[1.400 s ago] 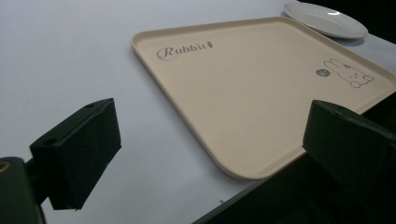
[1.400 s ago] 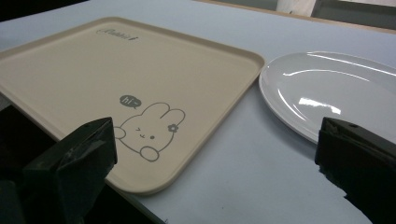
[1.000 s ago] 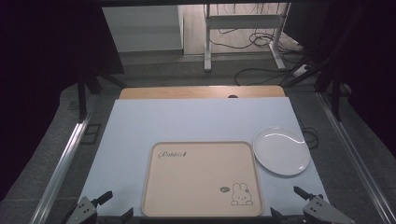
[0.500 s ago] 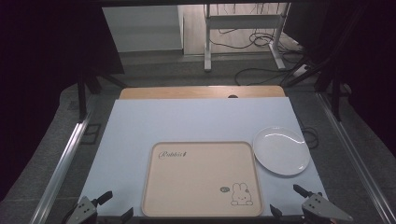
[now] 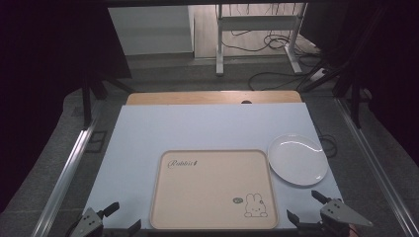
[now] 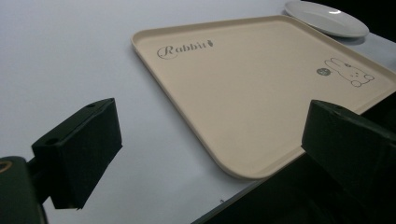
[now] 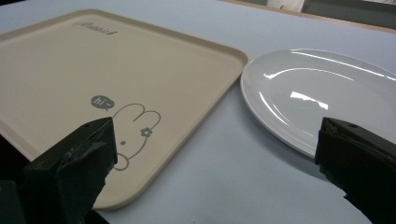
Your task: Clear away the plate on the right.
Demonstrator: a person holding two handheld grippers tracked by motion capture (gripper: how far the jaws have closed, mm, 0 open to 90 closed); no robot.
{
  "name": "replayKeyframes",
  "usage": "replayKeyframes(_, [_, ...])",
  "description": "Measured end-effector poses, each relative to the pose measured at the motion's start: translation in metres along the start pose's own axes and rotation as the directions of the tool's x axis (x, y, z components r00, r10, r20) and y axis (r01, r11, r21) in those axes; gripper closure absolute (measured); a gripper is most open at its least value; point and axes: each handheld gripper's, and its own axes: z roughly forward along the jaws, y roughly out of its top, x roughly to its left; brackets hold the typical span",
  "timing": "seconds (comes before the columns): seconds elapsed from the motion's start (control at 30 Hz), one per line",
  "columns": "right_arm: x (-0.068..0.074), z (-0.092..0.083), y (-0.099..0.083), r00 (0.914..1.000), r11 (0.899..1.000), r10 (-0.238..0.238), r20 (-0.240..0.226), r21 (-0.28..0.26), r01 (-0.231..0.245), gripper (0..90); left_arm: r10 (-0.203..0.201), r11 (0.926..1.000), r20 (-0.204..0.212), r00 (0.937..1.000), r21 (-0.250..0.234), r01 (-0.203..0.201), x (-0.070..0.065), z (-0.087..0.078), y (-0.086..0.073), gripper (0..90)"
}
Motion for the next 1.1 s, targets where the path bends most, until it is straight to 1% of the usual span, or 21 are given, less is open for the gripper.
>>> replayKeyframes(0.07, [-0.001, 0.002, 0.000, 0.9999, 1.000, -0.012, 0.006, 0.006, 0.012, 0.0, 0.000, 1.0000, 0.000, 1.0000, 0.000, 0.000, 0.000, 0.000, 0.000, 4.3])
replayKeyframes(0.17, [-0.002, 0.005, 0.000, 0.9999, 1.000, -0.013, -0.002, 0.012, 0.013, 0.0, 0.001, 1.0000, 0.000, 1.0000, 0.001, -0.001, 0.000, 0.000, 0.000, 4.3])
replayKeyframes(0.23, [-0.004, 0.008, 0.001, 0.9995, 1.000, -0.026, -0.019, 0.016, 0.026, 1.5, 0.000, 1.0000, 0.000, 1.0000, 0.001, 0.000, 0.000, 0.000, 0.000, 4.3])
replayKeyframes(0.37, [-0.006, 0.011, 0.001, 0.9989, 0.999, -0.030, -0.036, 0.012, 0.030, 1.8, 0.001, 1.0000, 0.000, 1.0000, 0.003, -0.001, 0.000, 0.000, 0.000, 4.3])
replayKeyframes(0.4, [-0.007, 0.013, 0.001, 0.9985, 1.000, -0.027, -0.048, 0.001, 0.028, 1.9, 0.001, 1.0000, 0.000, 1.0000, 0.004, -0.001, 0.000, 0.000, 0.000, 4.3])
replayKeyframes(0.53, [-0.008, 0.015, 0.002, 0.9983, 0.999, -0.037, -0.044, -0.008, 0.037, 2.0, 0.001, 1.0000, 0.000, 1.0000, 0.004, -0.001, 0.000, 0.000, 0.000, 4.3])
replayKeyframes(0.73, [-0.008, 0.022, 0.005, 0.9982, 0.999, -0.043, -0.041, 0.026, 0.044, 2.5, 0.000, 1.0000, 0.000, 1.0000, 0.004, 0.000, 0.000, 0.001, 0.000, 4.3])
replayKeyframes(0.97, [-0.008, 0.034, 0.005, 0.9986, 0.996, -0.054, -0.005, 0.066, 0.054, 0.3, 0.000, 1.0000, 0.000, 1.0000, 0.005, 0.000, 0.000, 0.001, 0.000, 4.4])
replayKeyframes(1.03, [-0.008, 0.035, 0.005, 0.9982, 0.996, -0.060, -0.005, 0.068, 0.060, 0.0, 0.000, 1.0000, 0.000, 1.0000, 0.005, 0.000, 0.000, 0.001, 0.000, 4.3])
replayKeyframes(1.1, [-0.009, 0.036, 0.006, 0.9984, 0.996, -0.057, 0.000, 0.067, 0.057, 0.0, 0.000, 1.0000, 0.000, 1.0000, 0.005, 0.000, 0.000, 0.001, 0.000, 4.4])
